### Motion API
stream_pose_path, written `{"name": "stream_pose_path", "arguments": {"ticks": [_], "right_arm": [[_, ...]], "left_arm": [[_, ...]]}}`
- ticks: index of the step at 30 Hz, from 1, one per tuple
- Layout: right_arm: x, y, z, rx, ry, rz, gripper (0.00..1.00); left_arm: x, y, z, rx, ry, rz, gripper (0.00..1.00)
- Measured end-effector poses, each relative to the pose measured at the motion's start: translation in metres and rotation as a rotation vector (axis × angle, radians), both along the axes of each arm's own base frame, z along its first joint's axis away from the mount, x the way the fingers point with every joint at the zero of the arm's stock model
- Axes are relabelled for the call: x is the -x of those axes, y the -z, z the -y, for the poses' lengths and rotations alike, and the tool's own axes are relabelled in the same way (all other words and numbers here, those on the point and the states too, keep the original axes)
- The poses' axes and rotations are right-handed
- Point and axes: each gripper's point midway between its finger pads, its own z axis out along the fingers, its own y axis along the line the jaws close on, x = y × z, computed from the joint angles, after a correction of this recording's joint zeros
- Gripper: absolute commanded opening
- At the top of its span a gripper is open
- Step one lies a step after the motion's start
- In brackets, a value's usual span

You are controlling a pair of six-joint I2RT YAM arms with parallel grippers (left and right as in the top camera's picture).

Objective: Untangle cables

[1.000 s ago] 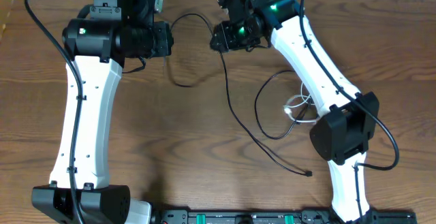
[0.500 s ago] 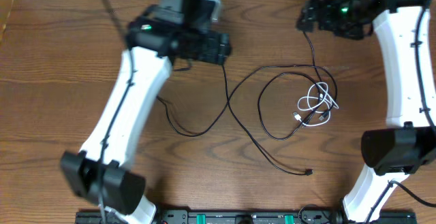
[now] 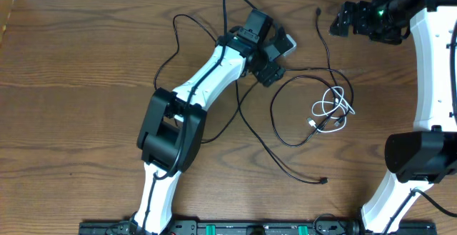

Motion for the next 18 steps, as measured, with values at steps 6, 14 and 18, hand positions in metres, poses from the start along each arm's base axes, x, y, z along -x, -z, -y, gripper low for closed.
{"name": "stream_pose_path", "arguments": {"ticks": [6, 14, 18], "right_arm": [[0.0, 0.0, -0.003, 0.002, -0.015, 0.001, 0.99], [0.0, 0.0, -0.01, 0.003, -0.03, 0.006, 0.99], [-0.003, -0.001, -0.014, 0.005, -0.043, 0.024, 0.99]], "left_arm": [[-0.013, 0.022, 0.008, 0.004, 0.021, 0.041, 0.62], [-0.011, 0.06, 0.007, -0.055, 0.02, 0.015, 0.08], [-0.01, 0.061, 0.006, -0.067, 0.027, 0.021, 0.08]]}}
